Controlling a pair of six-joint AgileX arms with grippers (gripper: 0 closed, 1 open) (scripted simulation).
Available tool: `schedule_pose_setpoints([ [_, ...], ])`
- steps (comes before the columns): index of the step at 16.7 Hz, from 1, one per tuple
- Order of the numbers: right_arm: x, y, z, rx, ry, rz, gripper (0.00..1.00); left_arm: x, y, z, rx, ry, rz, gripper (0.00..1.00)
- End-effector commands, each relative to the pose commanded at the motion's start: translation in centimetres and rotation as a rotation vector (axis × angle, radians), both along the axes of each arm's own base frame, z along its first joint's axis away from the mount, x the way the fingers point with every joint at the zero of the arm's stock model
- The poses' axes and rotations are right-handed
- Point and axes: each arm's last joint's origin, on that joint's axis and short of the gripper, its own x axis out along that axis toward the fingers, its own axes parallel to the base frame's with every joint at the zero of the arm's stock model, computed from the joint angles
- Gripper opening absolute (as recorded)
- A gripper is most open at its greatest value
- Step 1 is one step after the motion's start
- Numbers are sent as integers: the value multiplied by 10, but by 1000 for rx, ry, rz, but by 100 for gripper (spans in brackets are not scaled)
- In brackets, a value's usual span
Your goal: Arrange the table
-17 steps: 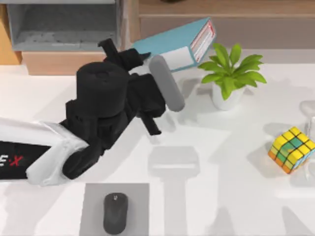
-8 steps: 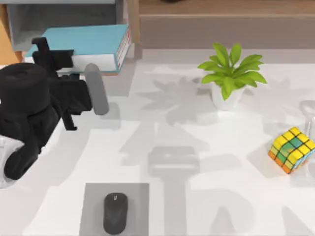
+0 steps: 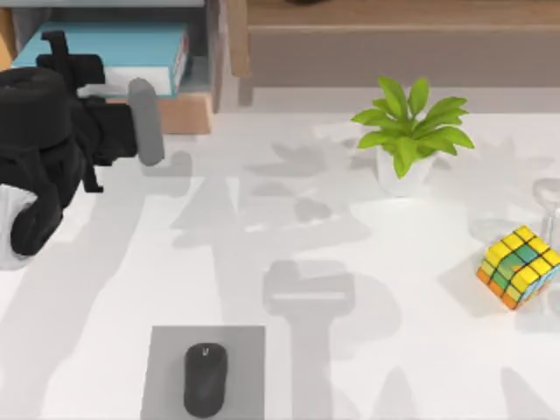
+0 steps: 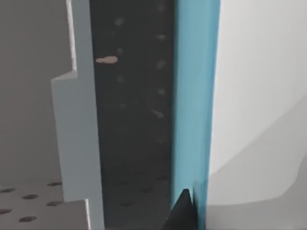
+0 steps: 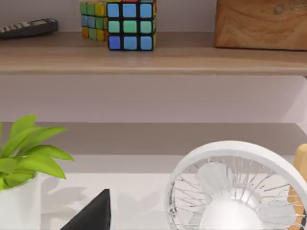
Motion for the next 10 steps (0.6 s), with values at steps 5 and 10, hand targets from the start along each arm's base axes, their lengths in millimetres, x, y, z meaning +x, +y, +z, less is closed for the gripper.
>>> schedule_pose_setpoints([
  [5, 0, 0, 0, 0, 0, 0, 100, 1, 0, 0, 1, 1, 1, 0],
  [10, 0, 0, 0, 0, 0, 0, 100, 14, -1, -2, 3, 1, -2, 0],
])
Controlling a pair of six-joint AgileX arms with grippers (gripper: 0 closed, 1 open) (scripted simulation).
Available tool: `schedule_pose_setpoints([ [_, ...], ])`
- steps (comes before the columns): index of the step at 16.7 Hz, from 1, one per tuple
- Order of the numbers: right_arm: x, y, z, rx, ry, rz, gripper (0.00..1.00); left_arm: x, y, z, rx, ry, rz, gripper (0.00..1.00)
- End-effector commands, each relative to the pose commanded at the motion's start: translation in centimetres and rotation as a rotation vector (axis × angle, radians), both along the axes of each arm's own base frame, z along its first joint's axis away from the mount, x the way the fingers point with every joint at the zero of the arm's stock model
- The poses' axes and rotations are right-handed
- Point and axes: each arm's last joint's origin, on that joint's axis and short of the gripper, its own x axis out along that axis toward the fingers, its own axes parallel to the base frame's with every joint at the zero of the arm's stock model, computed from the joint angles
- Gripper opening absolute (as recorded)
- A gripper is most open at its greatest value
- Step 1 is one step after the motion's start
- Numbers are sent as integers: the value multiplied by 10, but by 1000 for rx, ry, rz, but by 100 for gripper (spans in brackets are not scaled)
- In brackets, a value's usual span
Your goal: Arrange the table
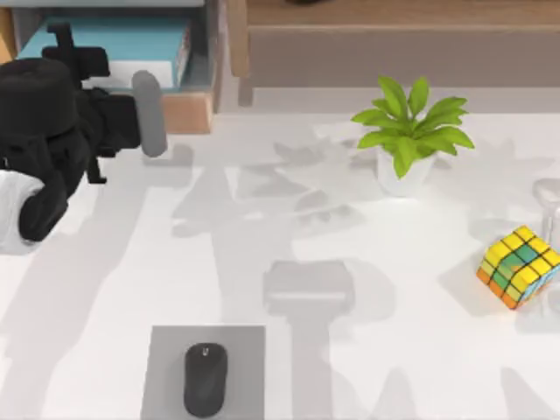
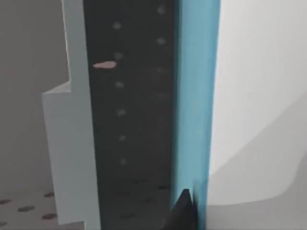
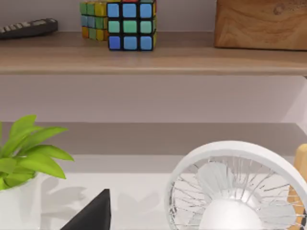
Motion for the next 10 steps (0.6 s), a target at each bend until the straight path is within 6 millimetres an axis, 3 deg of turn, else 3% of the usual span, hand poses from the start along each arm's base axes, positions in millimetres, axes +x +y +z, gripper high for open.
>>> schedule_pose_setpoints([
  [4, 0, 0, 0, 0, 0, 0, 100, 16, 0, -3, -1, 0, 3, 0],
  [8, 0, 0, 0, 0, 0, 0, 100, 17, 1, -3, -2, 0, 3, 0],
  [10, 0, 0, 0, 0, 0, 0, 100, 17, 1, -3, -2, 0, 3, 15],
])
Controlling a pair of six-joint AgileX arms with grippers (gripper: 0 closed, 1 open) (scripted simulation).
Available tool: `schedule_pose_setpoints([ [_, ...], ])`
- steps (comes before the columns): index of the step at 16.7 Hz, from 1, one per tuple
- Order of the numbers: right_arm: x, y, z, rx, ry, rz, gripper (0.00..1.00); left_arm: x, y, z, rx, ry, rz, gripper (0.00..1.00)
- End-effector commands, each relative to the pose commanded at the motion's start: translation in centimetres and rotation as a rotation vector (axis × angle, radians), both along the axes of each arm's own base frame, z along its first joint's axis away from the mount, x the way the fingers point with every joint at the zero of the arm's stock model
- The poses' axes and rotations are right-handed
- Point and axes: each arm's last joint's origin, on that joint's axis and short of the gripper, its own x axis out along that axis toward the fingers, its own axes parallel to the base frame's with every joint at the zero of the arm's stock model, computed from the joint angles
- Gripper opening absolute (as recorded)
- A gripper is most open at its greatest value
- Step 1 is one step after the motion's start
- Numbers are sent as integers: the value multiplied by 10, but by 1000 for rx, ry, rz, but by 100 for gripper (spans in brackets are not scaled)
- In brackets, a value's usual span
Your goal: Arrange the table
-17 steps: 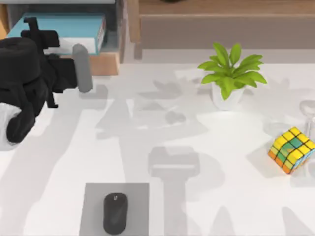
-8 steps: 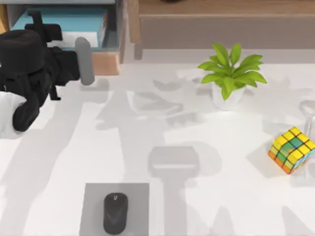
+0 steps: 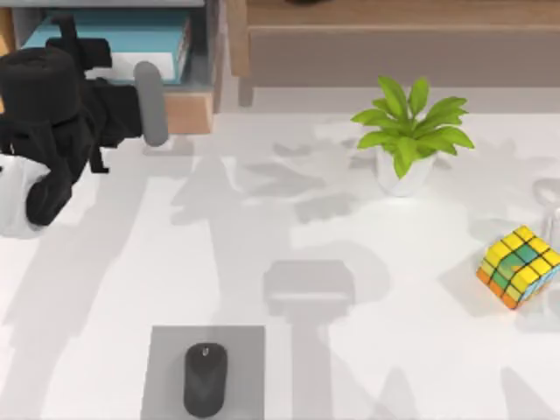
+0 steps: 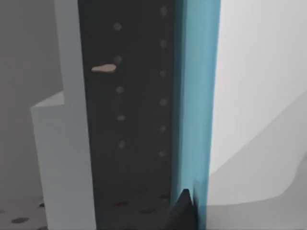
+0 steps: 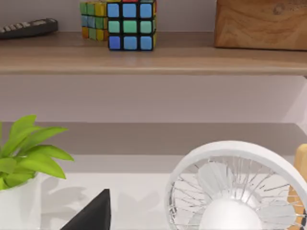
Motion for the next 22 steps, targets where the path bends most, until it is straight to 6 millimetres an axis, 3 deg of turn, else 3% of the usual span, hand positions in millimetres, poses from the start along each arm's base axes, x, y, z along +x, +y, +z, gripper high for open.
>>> schedule_pose_setpoints([
  [11, 0, 0, 0, 0, 0, 0, 100, 0, 0, 0, 0, 0, 0, 98],
  [22, 0, 0, 0, 0, 0, 0, 100, -3, 0, 2, -2, -8, 0, 100],
])
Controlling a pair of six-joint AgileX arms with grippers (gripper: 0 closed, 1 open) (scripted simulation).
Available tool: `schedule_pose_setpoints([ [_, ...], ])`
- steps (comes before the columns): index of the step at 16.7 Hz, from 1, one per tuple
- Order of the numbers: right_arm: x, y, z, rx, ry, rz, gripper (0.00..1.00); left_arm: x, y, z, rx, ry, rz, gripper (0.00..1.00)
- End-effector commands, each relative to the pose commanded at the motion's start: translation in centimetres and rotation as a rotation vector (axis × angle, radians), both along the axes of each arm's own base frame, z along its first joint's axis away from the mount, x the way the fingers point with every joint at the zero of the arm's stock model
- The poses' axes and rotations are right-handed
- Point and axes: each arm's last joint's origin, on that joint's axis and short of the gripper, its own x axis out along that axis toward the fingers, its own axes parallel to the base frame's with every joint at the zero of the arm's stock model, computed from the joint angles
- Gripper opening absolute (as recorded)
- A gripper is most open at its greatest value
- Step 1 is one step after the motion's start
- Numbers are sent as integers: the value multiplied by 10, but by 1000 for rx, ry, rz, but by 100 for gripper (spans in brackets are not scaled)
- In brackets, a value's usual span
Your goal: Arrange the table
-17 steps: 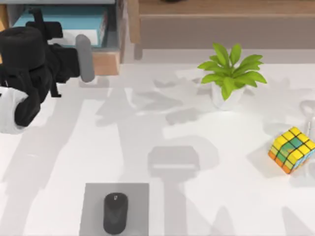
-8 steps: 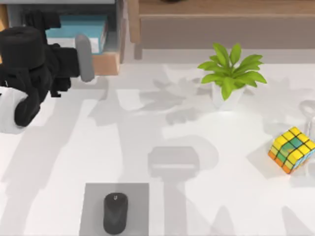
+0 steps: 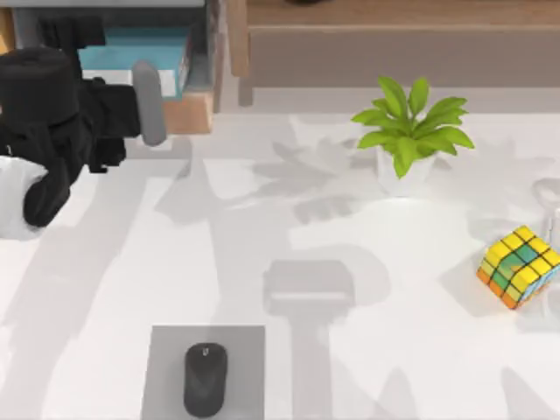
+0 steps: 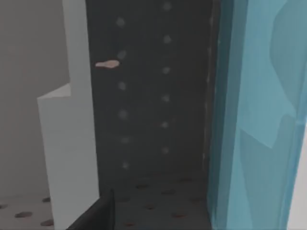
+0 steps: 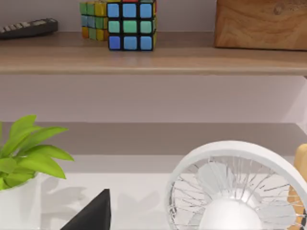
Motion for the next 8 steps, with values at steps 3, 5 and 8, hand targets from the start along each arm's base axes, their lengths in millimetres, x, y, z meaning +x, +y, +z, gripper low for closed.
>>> schedule_pose_setpoints([
  [3, 0, 0, 0, 0, 0, 0, 100, -15, 0, 4, -5, -11, 1, 100],
  [5, 0, 0, 0, 0, 0, 0, 100, -27, 0, 4, -5, -12, 1, 100],
  [8, 0, 0, 0, 0, 0, 0, 100, -43, 1, 0, 0, -2, 0, 100],
])
